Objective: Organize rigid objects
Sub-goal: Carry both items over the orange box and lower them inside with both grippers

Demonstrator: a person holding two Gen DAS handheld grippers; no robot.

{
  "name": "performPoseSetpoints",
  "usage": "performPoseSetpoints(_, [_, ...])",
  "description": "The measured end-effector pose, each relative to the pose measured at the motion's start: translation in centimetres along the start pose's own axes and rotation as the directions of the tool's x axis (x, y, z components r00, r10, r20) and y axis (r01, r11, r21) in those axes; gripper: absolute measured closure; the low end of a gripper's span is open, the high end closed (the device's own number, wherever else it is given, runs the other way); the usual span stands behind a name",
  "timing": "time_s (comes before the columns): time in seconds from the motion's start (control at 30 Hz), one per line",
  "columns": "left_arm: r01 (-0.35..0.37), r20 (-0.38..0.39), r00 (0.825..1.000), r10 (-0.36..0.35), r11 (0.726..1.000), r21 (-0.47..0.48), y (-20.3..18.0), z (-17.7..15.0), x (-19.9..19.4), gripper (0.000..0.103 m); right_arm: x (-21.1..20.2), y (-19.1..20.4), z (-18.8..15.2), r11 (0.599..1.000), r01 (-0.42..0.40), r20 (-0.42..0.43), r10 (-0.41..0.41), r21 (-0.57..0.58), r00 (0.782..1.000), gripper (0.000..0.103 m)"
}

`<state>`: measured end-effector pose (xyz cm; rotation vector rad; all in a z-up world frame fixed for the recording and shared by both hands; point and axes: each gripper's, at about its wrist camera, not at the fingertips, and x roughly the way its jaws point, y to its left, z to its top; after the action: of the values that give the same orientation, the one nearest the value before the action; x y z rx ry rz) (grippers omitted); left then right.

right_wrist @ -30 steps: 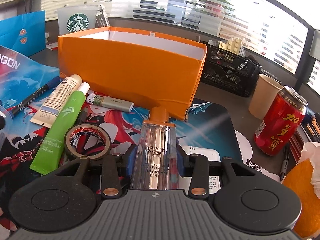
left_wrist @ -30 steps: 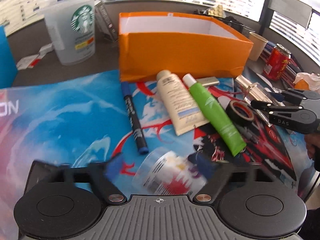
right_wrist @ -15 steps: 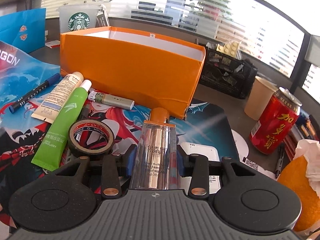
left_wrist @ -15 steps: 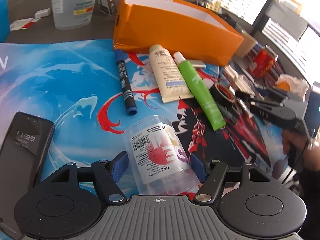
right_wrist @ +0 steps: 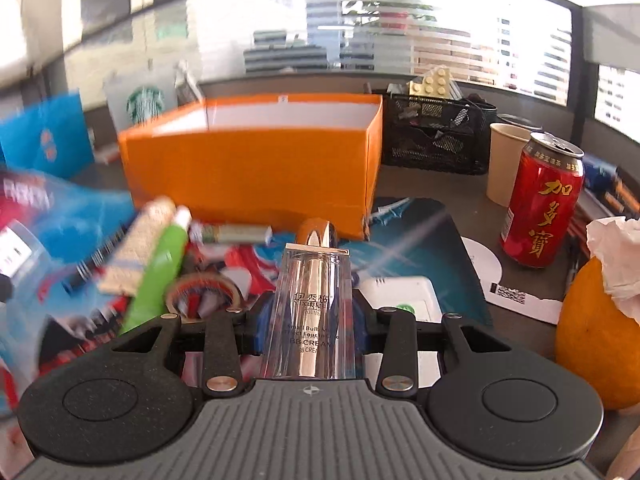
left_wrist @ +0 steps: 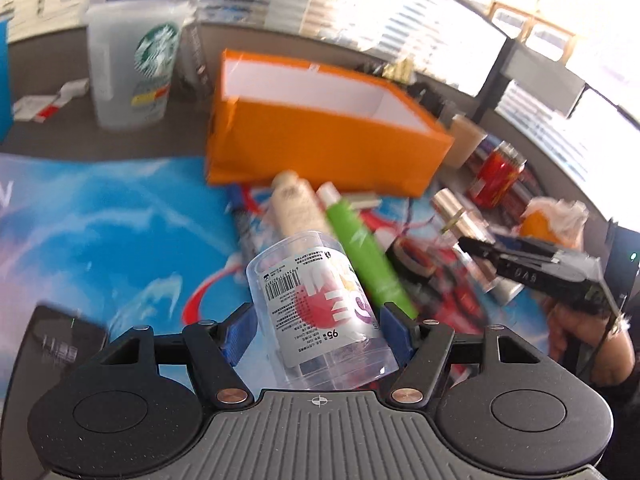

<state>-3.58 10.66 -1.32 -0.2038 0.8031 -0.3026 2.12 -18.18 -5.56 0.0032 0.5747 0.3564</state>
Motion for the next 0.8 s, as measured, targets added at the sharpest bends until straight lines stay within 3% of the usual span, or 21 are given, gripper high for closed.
performPoseSetpoints(0.23, [0.019, 0.081, 0.996, -0.025, 0.997, 0.072, -1.8, 5.1, -0.7, 0.035, -1.4, 0.3, 3.6, 0.998, -0.059, 0.099, 0.056, 0.028, 0.994, 0.067])
performPoseSetpoints(0.43, [0.017, 0.107, 0.994, -0.029, 0.994, 0.109, -2.2, 11.8, 0.7, 0.035, -0.7, -0.1, 9.1, 0.983, -0.175, 0.167, 0.163, 0.058, 0.972, 0.067])
performPoseSetpoints(0.6, [-0.023, 0.078, 0.997, 0.018, 0.998, 0.057, -0.9, 17.4, 4.7, 0.035, 4.2, -0.8, 14.6, 0.978, -0.195, 0.128, 0.184, 0.077, 0.975, 0.067])
performPoseSetpoints(0.8, [-0.101, 0.021, 0.995, 0.1, 0.994, 0.028, 0.9, 20.3, 10.3, 0.035, 10.3, -0.7, 17.7, 0.989, -0.143, 0.028, 0.142, 0.039, 0.989, 0.067])
